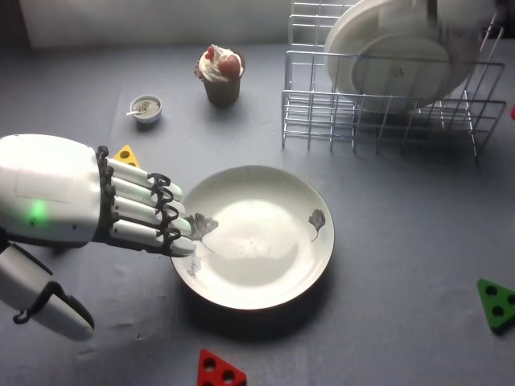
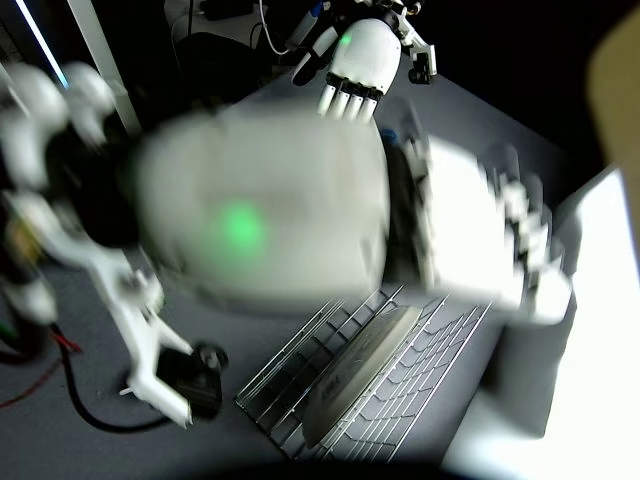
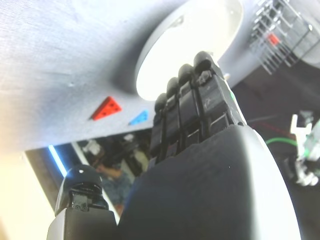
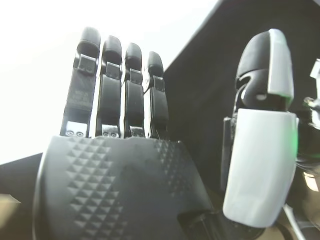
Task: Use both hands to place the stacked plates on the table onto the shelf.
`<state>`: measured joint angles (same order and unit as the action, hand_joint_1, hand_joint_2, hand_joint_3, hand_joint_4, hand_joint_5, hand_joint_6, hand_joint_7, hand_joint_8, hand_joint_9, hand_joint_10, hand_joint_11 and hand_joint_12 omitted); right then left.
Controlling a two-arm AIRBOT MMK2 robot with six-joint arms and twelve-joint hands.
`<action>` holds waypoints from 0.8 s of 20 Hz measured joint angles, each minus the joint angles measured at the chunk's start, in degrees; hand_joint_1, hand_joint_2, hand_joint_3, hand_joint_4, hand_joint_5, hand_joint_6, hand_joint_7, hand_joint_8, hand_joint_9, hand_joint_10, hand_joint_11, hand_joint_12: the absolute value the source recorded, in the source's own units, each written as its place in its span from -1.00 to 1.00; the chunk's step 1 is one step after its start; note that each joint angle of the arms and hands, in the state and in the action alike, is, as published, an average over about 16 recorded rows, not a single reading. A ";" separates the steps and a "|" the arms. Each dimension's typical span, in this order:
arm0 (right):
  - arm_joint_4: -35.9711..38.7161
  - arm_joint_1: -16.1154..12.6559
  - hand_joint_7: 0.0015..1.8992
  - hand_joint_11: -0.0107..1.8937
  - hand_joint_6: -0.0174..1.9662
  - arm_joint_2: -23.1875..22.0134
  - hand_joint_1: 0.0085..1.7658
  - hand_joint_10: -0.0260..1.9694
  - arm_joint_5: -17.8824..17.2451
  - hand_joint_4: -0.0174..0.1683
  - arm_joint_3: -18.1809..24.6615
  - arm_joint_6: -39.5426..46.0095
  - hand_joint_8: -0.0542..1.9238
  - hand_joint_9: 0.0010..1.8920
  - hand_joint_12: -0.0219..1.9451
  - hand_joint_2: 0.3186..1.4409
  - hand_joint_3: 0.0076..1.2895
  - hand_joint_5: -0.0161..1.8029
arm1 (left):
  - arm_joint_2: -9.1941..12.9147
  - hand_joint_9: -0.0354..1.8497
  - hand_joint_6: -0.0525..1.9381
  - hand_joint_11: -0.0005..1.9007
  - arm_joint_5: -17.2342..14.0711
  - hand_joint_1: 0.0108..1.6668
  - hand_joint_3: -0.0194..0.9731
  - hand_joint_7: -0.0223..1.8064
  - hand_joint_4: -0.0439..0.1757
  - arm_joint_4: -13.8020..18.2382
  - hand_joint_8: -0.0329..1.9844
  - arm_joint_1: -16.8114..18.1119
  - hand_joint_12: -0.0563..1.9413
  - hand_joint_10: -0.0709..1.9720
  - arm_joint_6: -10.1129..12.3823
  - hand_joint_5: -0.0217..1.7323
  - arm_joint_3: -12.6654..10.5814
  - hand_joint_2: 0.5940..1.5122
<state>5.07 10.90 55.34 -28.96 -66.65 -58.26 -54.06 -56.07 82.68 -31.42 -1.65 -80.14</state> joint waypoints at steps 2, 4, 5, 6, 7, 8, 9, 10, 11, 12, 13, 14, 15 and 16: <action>3.36 1.37 -0.65 -0.61 -0.96 -2.11 0.03 -0.96 -0.95 -0.78 3.36 0.13 -0.93 -0.64 -0.96 -0.09 -0.99 -0.63 | 0.01 -0.74 -0.94 -0.80 0.58 -0.99 -0.96 -0.76 -0.58 0.36 -0.96 -0.28 -0.93 -0.92 -0.33 -0.81 0.40 0.12; 5.60 2.99 -0.71 -0.67 -0.96 -4.00 0.04 -0.96 -0.86 -0.77 6.67 -0.36 -0.93 -0.70 -0.96 -0.11 -0.99 -0.69 | 0.01 -0.74 -0.94 -0.80 1.19 -0.99 -0.96 -0.76 -0.59 0.52 -0.96 -0.56 -0.93 -0.92 -0.67 -0.81 0.72 0.12; 6.28 3.88 -0.73 -0.69 -0.96 -4.80 0.05 -0.96 -0.48 -0.77 8.19 -0.68 -0.93 -0.72 -0.96 -0.12 -0.99 -0.71 | 0.02 -0.74 -0.94 -0.79 1.51 -0.99 -0.96 -0.76 -0.59 0.55 -0.96 -0.70 -0.93 -0.92 -0.85 -0.81 0.88 0.12; 6.74 4.82 -0.76 -0.72 -0.96 -5.52 0.06 -0.96 0.06 -0.76 9.58 -1.01 -0.93 -0.75 -0.96 -0.13 -0.99 -0.73 | 0.02 -0.74 -0.94 -0.79 1.83 -0.99 -0.96 -0.76 -0.59 0.58 -0.96 -0.85 -0.93 -0.92 -1.04 -0.81 1.05 0.12; 7.03 5.75 -0.78 -0.74 -0.96 -6.19 0.07 -0.96 0.68 -0.76 10.86 -1.34 -0.93 -0.77 -0.96 -0.13 -0.99 -0.75 | 0.03 -0.74 -0.94 -0.80 2.15 -0.99 -0.96 -0.76 -0.59 0.61 -0.96 -1.00 -0.93 -0.92 -1.24 -0.81 1.23 0.12; 7.05 6.65 -0.80 -0.75 -0.96 -6.79 0.08 -0.96 1.32 -0.76 11.98 -1.69 -0.93 -0.79 -0.96 -0.14 -0.99 -0.77 | 0.02 -0.75 -0.94 -0.80 2.47 -0.99 -0.96 -0.77 -0.59 0.64 -0.96 -1.16 -0.93 -0.92 -1.44 -0.82 1.41 0.12; 6.86 7.51 -0.82 -0.77 -0.96 -7.33 0.10 -0.96 1.91 -0.76 12.98 -2.04 -0.93 -0.81 -0.96 -0.14 -0.99 -0.79 | 0.02 -0.75 -0.94 -0.80 2.81 -0.99 -0.96 -0.77 -0.59 0.69 -0.96 -1.32 -0.93 -0.92 -1.64 -0.82 1.59 0.12; 6.55 8.35 -0.83 -0.79 -0.96 -7.77 0.12 -0.96 2.41 -0.77 13.84 -2.41 -0.93 -0.82 -0.96 -0.14 -0.99 -0.80 | 0.01 -0.75 -0.94 -0.80 3.17 -0.99 -0.96 -0.77 -0.59 0.75 -0.96 -1.48 -0.93 -0.92 -1.85 -0.82 1.76 0.12; 6.21 9.17 -0.85 -0.80 -0.96 -8.12 0.13 -0.96 2.80 -0.77 14.58 -2.81 -0.93 -0.84 -0.96 -0.13 -0.99 -0.81 | 0.00 -0.75 -0.94 -0.80 3.52 -0.98 -0.96 -0.77 -0.59 0.78 -0.96 -1.61 -0.93 -0.92 -2.05 -0.82 1.93 0.12; 5.90 9.99 -0.86 -0.81 -0.96 -8.36 0.15 -0.96 3.11 -0.78 15.22 -3.20 -0.93 -0.85 -0.96 -0.13 -0.99 -0.82 | -0.01 -0.75 -0.94 -0.80 3.87 -0.98 -0.96 -0.78 -0.59 0.78 -0.96 -1.74 -0.93 -0.92 -2.26 -0.82 2.11 0.12; 5.64 10.80 -0.87 -0.81 -0.96 -8.54 0.17 -0.96 3.39 -0.78 15.82 -3.60 -0.93 -0.86 -0.96 -0.13 -0.99 -0.82 | -0.02 -0.75 -0.94 -0.80 4.21 -0.98 -0.96 -0.78 -0.59 0.77 -0.96 -1.85 -0.93 -0.92 -2.47 -0.83 2.28 0.12; 5.42 11.59 -0.88 -0.82 -0.96 -8.69 0.18 -0.96 3.62 -0.79 16.39 -4.00 -0.93 -0.87 -0.96 -0.12 -0.99 -0.83 | -0.03 -0.76 -0.94 -0.80 4.55 -0.98 -0.96 -0.77 -0.59 0.76 -0.96 -1.97 -0.93 -0.92 -2.66 -0.83 2.45 0.12; 5.23 12.33 -0.89 -0.82 -0.96 -8.85 0.20 -0.96 3.79 -0.79 16.92 -4.39 -0.93 -0.88 -0.96 -0.12 -0.99 -0.83 | -0.05 -0.76 -0.94 -0.80 4.88 -0.98 -0.96 -0.77 -0.59 0.74 -0.96 -2.10 -0.93 -0.92 -2.85 -0.83 2.60 0.12; 5.06 13.01 -0.90 -0.82 -0.96 -9.01 0.21 -0.96 3.91 -0.78 17.42 -4.75 -0.93 -0.88 -0.96 -0.11 -0.99 -0.83 | -0.07 -0.76 -0.94 -0.80 5.20 -0.98 -0.96 -0.78 -0.59 0.72 -0.96 -2.23 -0.93 -0.92 -3.03 -0.83 2.74 0.12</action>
<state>10.13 23.91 46.33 -25.06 -49.23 -63.00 -54.13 -50.87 83.40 -33.65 -4.68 -77.40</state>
